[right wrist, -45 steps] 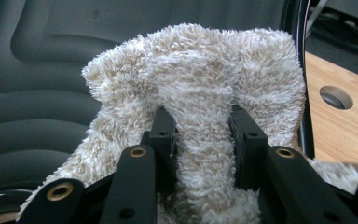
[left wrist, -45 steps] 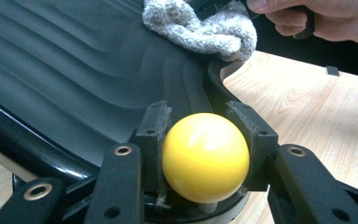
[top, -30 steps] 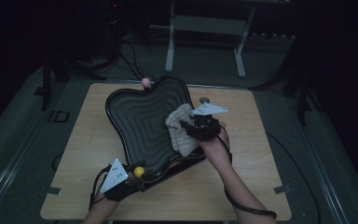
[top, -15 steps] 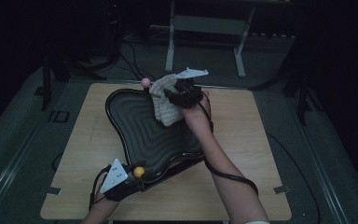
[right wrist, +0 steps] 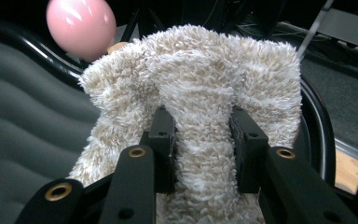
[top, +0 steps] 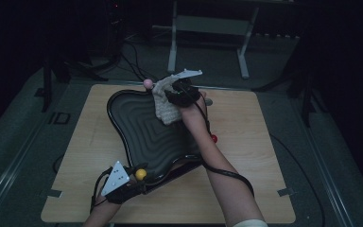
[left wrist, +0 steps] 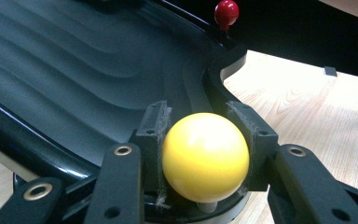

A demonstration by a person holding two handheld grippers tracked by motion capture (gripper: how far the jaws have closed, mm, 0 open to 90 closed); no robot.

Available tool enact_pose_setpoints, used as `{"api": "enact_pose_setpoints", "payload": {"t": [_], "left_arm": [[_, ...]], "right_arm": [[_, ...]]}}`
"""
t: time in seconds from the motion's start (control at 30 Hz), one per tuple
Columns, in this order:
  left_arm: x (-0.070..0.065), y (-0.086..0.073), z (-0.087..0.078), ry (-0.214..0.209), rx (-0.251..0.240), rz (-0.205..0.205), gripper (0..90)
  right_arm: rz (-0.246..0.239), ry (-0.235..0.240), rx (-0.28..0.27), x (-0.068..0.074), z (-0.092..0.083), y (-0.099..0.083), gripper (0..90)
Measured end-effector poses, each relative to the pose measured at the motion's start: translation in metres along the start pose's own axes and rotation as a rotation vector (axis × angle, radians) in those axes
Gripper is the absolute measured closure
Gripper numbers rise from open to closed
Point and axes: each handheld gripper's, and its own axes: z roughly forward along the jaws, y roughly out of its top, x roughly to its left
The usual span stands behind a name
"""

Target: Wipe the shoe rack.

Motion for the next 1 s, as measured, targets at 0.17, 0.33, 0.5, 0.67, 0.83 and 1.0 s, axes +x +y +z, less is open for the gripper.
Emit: {"api": "enact_pose_setpoints", "payload": {"t": [0.17,0.33,0.5,0.67,0.83,1.0], "left_arm": [[0.0,0.0,0.0,0.002,-0.001,-0.001,59.5],[0.0,0.0,0.0,0.002,0.0,0.0,59.5],[0.0,0.0,0.0,0.004,0.001,0.0,59.5],[0.0,0.0,0.0,0.003,0.0,-0.001,59.5],[-0.001,0.0,0.0,0.004,0.0,-0.003,59.5],[-0.001,0.0,0.0,0.005,0.0,-0.004,59.5]], "right_arm": [[0.009,-0.002,-0.005,-0.001,-0.007,-0.015,66.4],[0.007,0.009,0.0,-0.001,-0.016,-0.032,66.3],[0.0,0.021,0.002,0.001,-0.026,-0.051,66.2],[0.011,0.031,0.004,0.003,-0.035,-0.066,66.1],[0.007,0.036,0.011,0.007,-0.048,-0.088,66.0],[-0.015,0.043,0.022,0.01,-0.056,-0.102,66.1]]}}
